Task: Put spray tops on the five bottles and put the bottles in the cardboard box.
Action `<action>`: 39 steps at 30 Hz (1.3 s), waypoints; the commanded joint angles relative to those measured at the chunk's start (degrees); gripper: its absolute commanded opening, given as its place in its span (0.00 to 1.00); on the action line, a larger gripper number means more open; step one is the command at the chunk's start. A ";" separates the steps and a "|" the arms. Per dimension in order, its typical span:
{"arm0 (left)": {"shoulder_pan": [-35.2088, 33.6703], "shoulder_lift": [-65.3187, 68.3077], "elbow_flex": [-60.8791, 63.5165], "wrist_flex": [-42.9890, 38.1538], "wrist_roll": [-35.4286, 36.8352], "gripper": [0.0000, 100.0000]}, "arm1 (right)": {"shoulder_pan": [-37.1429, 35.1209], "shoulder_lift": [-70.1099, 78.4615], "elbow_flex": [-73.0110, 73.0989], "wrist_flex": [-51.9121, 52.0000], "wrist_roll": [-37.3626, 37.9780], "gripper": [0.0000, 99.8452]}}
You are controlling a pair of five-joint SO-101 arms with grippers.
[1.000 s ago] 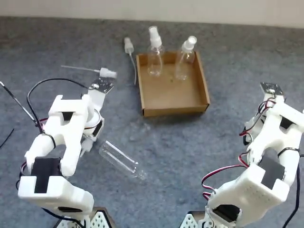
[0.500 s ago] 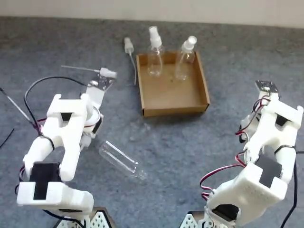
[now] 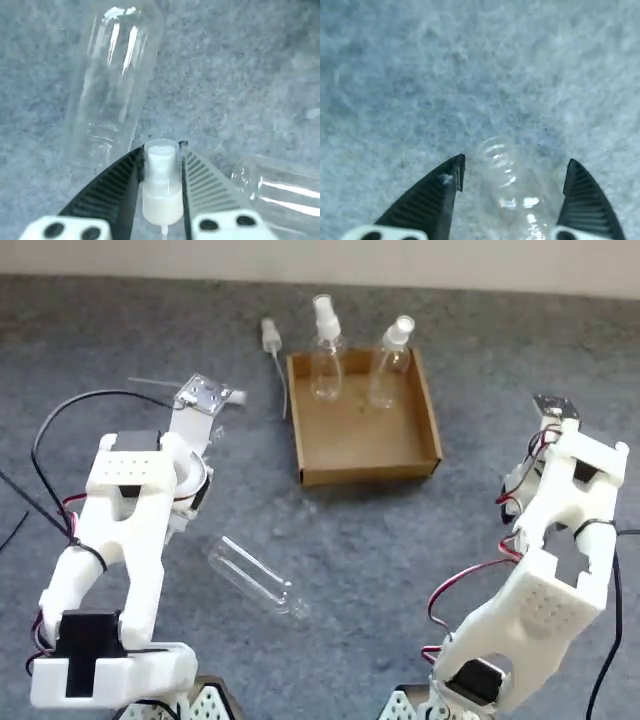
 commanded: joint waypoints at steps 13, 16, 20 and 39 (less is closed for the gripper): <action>-0.75 -2.86 -4.44 10.90 -3.34 0.11 | 2.86 -0.31 -6.81 11.82 13.89 0.32; -0.75 -2.42 -3.30 10.81 -3.60 0.10 | 2.86 -0.04 -6.81 11.82 13.98 0.32; -0.40 -2.33 0.31 8.09 -3.60 0.10 | 2.95 -0.13 -6.81 11.82 13.98 0.32; -2.24 -2.15 10.59 -7.74 -6.86 0.10 | 4.44 -0.22 -6.73 11.82 14.07 0.32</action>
